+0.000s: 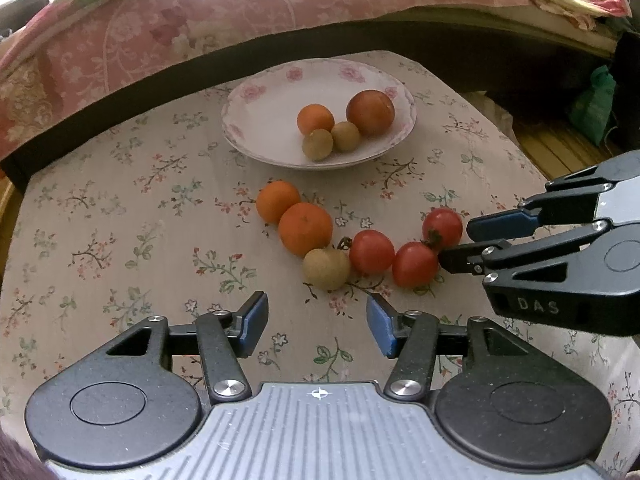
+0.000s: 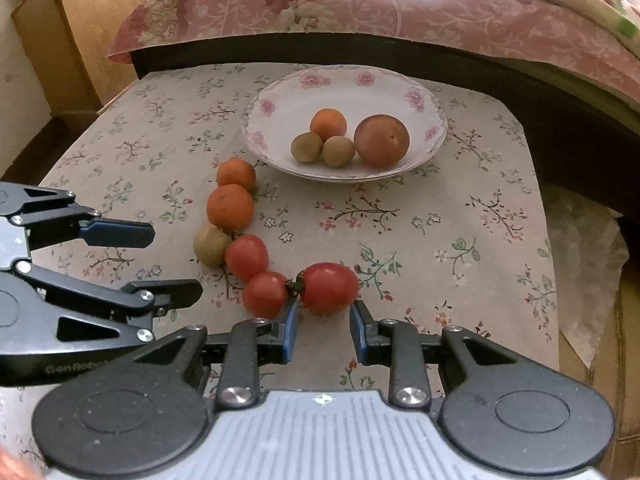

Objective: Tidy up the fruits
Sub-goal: 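Grasp a red cherry tomato with the right tool and lift it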

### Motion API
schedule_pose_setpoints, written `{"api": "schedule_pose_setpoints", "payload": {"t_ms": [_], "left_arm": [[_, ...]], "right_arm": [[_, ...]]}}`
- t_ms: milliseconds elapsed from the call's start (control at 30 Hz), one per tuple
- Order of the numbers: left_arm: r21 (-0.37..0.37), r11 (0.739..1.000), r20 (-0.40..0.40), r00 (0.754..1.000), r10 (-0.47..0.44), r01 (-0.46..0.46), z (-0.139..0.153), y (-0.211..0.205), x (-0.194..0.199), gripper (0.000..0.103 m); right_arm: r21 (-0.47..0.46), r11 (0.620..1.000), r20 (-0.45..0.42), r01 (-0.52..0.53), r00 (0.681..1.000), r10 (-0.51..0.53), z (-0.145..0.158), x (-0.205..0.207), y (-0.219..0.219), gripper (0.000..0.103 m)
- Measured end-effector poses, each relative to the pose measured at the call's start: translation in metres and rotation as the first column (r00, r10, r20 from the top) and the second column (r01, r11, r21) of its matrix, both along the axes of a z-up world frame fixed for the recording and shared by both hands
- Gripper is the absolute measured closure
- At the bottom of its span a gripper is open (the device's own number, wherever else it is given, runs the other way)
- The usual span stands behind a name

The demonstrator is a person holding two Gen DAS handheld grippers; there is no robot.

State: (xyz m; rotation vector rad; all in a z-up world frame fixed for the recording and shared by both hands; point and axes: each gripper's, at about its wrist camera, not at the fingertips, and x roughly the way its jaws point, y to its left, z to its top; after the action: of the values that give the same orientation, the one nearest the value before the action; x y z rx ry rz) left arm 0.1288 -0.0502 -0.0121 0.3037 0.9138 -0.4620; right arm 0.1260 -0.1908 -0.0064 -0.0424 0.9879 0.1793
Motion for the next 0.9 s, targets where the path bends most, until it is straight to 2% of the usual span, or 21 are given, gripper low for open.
{"api": "schedule_pose_setpoints", "payload": {"t_ms": [167, 800, 900], "left_arm": [[0.008, 1.0, -0.008, 1.0, -0.005, 0.005, -0.006, 0.001, 0.002, 0.041], [-0.02, 0.998, -0.03, 0.997, -0.068, 0.067, -0.008, -0.005, -0.002, 0.041], [-0.026, 0.997, -0.034, 0.996, -0.078, 0.077, -0.008, -0.005, -0.003, 0.04]], "right_arm": [[0.017, 1.0, 0.007, 0.014, 1.0, -0.014, 0.002, 0.0, -0.008, 0.074], [0.031, 0.998, 0.044, -0.054, 0.998, 0.053, 0.003, 0.015, -0.006, 0.074], [0.023, 0.998, 0.053, -0.053, 0.997, 0.052, 0.006, 0.017, -0.008, 0.07]]}}
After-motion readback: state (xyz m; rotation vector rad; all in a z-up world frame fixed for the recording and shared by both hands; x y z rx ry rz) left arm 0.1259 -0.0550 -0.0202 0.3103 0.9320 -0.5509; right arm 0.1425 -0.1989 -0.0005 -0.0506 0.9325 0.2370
